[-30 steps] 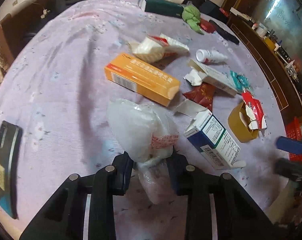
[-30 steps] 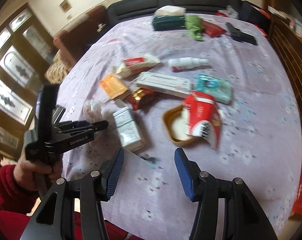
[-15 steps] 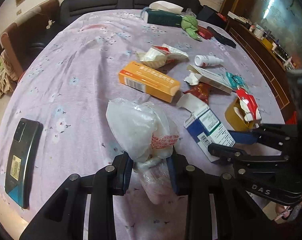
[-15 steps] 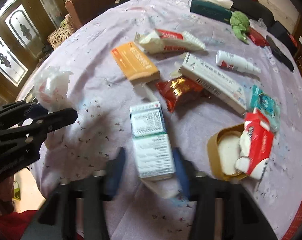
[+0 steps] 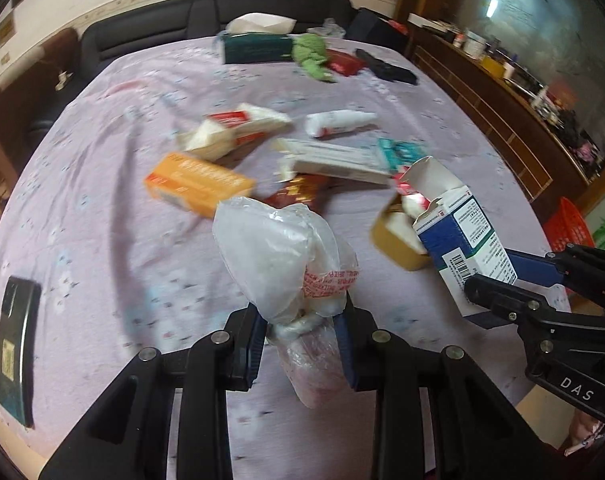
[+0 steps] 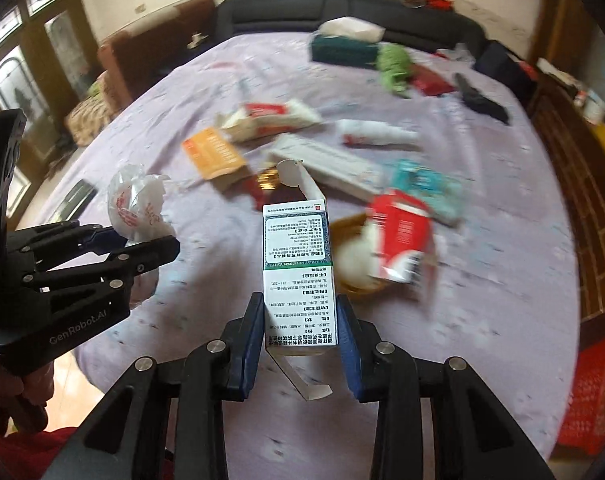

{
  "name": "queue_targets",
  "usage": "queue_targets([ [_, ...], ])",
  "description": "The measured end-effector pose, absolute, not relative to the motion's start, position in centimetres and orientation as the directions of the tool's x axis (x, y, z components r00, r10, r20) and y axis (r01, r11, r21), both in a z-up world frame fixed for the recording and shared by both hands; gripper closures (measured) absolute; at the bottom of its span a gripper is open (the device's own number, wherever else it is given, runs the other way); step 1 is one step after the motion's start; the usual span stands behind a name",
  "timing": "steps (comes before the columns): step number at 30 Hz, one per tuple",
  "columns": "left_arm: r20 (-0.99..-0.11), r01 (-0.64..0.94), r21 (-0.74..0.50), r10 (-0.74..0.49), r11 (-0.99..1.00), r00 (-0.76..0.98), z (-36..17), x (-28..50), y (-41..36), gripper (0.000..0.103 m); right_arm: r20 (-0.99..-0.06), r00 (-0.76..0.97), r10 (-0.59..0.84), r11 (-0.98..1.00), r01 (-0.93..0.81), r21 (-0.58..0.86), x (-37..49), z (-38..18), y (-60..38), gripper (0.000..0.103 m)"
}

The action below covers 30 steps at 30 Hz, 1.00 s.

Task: Collect trash
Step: 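Grasp the white-blue medicine box with the right gripper, then carry the plastic bag and medicine box in both grippers over the wastebasket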

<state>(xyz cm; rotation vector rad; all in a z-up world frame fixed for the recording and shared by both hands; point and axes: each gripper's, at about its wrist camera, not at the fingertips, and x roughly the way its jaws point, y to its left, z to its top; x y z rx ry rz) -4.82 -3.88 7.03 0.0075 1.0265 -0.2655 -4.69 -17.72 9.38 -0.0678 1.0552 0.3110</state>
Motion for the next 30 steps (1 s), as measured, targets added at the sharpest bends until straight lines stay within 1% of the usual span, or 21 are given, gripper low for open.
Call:
queue_targets([
  [10, -0.841, 0.317, -0.098, -0.249, 0.943, 0.48, 7.8, -5.4, -9.5, 0.073, -0.85, 0.507, 0.145, 0.981, -0.186, 0.056, -7.0, 10.5, -23.3, 0.066],
  [30, -0.843, 0.388, -0.069, -0.262, 0.919, 0.47, 8.7, -6.4, -15.0, 0.073, -0.83, 0.544, 0.118, 0.992, -0.102, 0.074, -9.6, 11.3, -29.3, 0.066],
])
